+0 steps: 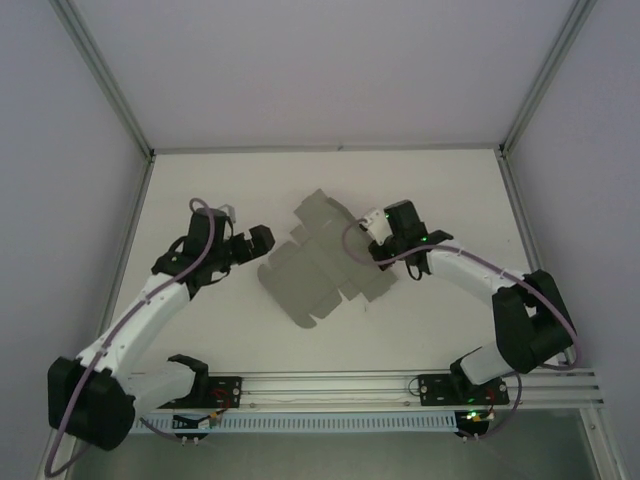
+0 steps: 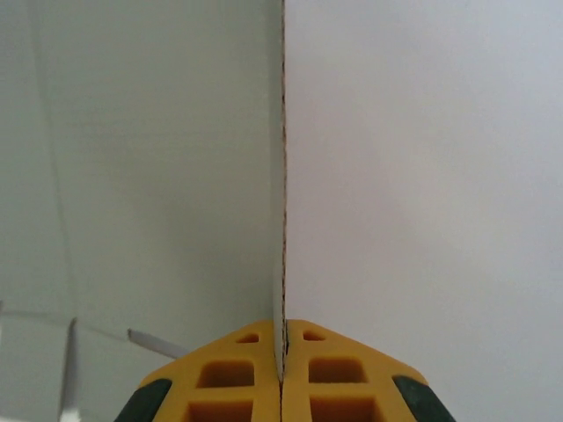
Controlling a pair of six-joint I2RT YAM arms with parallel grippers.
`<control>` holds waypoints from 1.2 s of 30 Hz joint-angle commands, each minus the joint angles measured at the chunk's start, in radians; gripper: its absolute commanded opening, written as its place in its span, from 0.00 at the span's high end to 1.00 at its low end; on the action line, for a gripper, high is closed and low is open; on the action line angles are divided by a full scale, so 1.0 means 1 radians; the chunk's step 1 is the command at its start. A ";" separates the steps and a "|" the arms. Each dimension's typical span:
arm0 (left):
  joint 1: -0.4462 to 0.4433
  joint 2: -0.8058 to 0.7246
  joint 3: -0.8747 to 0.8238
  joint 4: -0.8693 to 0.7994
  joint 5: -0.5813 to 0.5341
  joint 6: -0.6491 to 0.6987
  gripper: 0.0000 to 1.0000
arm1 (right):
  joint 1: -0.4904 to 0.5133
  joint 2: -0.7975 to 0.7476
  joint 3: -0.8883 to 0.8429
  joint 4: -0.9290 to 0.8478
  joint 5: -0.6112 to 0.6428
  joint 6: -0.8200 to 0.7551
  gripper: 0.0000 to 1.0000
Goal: Assemble paper box
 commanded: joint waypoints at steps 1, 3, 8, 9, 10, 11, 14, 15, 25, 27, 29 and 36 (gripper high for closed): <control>0.005 0.093 0.101 0.040 0.089 0.031 0.00 | 0.064 0.014 -0.042 0.221 0.198 -0.250 0.99; 0.003 0.151 0.155 0.039 0.113 0.031 0.00 | 0.100 0.032 -0.056 0.294 0.228 -0.315 0.98; 0.001 0.288 0.281 0.070 0.205 0.021 0.00 | 0.144 0.103 -0.039 0.390 0.312 -0.395 0.97; -0.001 0.321 0.313 0.066 0.223 0.019 0.00 | 0.153 0.117 -0.040 0.423 0.332 -0.420 0.97; -0.003 0.351 0.338 0.065 0.237 0.021 0.00 | 0.163 0.130 -0.041 0.449 0.351 -0.439 0.98; -0.008 0.382 0.364 0.064 0.255 0.019 0.00 | 0.173 0.142 -0.036 0.466 0.362 -0.453 0.98; -0.010 0.465 0.431 0.063 0.317 0.031 0.06 | 0.183 0.175 -0.012 0.471 0.385 -0.462 0.98; -0.014 0.487 0.447 0.068 0.330 0.041 0.10 | 0.186 0.182 -0.005 0.470 0.390 -0.457 0.99; -0.045 0.654 0.560 0.056 0.416 0.112 0.26 | 0.202 0.226 0.006 0.507 0.396 -0.477 1.00; -0.050 0.672 0.565 0.052 0.438 0.118 0.34 | 0.204 0.231 0.008 0.514 0.400 -0.473 1.00; -0.054 0.673 0.556 0.055 0.455 0.121 0.37 | 0.203 0.238 0.007 0.524 0.405 -0.474 1.00; -0.081 0.668 0.510 0.101 0.484 0.102 0.48 | 0.208 0.243 -0.003 0.558 0.402 -0.463 1.00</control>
